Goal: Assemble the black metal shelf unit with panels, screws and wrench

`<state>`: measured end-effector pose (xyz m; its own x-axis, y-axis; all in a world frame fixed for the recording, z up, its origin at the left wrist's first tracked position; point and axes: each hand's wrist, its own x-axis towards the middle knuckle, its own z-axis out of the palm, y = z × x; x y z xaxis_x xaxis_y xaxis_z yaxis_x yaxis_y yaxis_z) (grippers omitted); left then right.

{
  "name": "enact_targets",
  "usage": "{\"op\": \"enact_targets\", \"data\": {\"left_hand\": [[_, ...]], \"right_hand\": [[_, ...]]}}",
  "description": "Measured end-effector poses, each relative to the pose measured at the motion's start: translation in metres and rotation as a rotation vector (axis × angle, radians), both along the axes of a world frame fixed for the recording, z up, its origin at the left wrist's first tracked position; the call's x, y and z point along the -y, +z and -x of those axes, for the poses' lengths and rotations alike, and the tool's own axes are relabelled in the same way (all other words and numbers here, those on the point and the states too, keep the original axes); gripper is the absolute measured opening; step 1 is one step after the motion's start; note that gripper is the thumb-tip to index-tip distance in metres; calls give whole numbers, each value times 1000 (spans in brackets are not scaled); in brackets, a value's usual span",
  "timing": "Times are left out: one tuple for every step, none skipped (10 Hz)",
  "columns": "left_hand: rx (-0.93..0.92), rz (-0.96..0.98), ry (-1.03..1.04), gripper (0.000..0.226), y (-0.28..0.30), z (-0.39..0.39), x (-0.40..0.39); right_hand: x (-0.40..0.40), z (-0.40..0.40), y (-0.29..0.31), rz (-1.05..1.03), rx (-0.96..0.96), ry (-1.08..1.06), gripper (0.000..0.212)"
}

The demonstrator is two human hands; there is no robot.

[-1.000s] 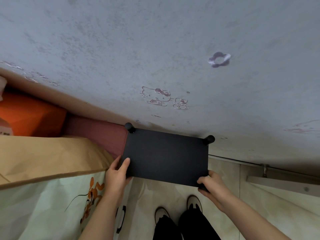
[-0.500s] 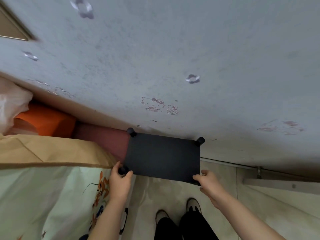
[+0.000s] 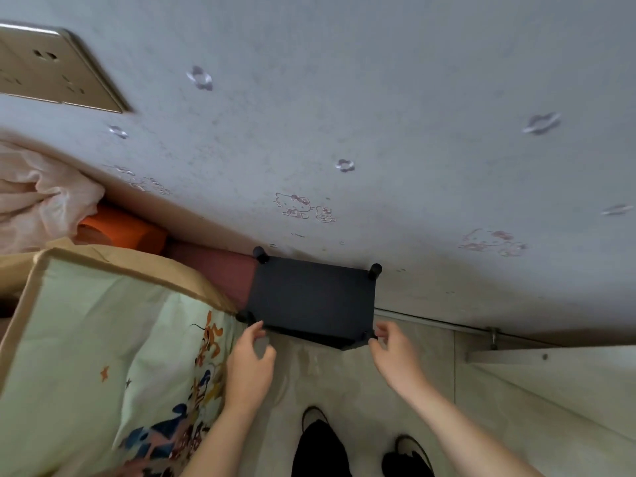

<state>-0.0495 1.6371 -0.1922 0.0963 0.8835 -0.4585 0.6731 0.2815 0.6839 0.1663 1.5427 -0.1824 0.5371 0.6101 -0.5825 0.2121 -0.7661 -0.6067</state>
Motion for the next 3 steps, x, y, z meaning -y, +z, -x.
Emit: {"op": "enact_targets", "data": {"left_hand": [[-27,-55,-13,43,25,-4,25],[-1,-89,16,39,50,-13,58],[26,-144,76,36,72,-31,98]], "right_hand": [[16,0,23,-39,-8,63,37],[40,-4,42,-87,-27,128,36],[70,-15,67,-141,-18,192,35]]}}
